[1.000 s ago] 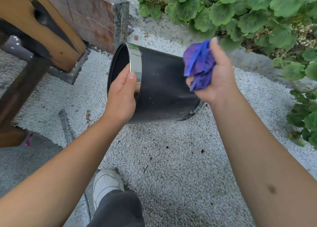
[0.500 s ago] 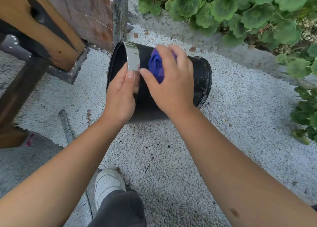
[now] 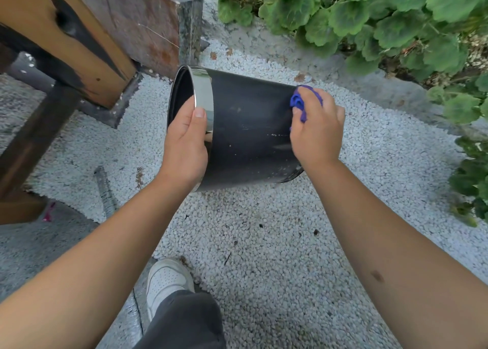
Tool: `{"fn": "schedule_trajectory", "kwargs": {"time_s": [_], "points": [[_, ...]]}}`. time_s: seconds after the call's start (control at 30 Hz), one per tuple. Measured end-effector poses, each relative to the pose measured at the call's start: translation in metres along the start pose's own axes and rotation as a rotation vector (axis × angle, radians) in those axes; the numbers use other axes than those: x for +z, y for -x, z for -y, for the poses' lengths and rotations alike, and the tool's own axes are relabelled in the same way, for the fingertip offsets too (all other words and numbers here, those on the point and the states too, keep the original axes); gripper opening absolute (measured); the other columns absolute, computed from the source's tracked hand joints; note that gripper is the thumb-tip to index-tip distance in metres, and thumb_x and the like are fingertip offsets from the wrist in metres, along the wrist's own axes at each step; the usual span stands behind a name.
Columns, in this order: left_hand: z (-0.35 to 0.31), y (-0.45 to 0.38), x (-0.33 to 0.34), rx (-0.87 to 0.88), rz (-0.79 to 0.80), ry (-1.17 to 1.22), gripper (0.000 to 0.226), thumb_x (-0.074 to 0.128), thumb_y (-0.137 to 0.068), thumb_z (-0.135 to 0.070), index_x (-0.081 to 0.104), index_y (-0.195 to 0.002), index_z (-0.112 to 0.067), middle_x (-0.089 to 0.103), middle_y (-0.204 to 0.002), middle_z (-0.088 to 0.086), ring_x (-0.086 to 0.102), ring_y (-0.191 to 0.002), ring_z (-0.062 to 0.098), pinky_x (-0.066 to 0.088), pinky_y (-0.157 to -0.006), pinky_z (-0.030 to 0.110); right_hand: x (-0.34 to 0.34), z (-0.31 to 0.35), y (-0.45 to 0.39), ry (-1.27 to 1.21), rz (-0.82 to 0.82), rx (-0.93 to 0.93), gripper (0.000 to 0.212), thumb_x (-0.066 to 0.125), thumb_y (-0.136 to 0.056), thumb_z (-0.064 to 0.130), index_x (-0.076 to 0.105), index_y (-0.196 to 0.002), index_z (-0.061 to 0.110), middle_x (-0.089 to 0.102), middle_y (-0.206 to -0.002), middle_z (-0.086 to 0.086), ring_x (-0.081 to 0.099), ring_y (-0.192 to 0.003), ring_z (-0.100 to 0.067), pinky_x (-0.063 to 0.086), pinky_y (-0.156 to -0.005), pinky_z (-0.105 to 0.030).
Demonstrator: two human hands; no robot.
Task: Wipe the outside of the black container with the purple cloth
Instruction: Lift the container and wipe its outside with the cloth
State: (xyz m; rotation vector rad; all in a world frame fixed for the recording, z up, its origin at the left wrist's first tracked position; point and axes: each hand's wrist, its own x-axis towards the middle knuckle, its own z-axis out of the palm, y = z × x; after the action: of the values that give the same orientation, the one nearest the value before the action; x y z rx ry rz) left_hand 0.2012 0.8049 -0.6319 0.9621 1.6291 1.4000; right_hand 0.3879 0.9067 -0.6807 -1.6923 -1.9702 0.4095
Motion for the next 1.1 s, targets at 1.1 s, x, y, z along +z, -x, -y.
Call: {"fn": "schedule_trajectory", "kwargs": {"time_s": [1.1], "points": [[0.007,0.015,-0.003,-0.076,-0.074,0.111,0.044,0.034,-0.105,-0.010,0.072,-0.108,-0.032,0.076,-0.103,-0.014,0.070,-0.096,0.000,0.054,-0.072,0.011,0.017,0.022,0.021,-0.124,0.008,0.028,0.037,0.059,-0.091,0.024,0.060,-0.127,0.034,0.054,-0.134,0.009,0.050,-0.111,-0.025,0.045,-0.072,-0.030]]}}
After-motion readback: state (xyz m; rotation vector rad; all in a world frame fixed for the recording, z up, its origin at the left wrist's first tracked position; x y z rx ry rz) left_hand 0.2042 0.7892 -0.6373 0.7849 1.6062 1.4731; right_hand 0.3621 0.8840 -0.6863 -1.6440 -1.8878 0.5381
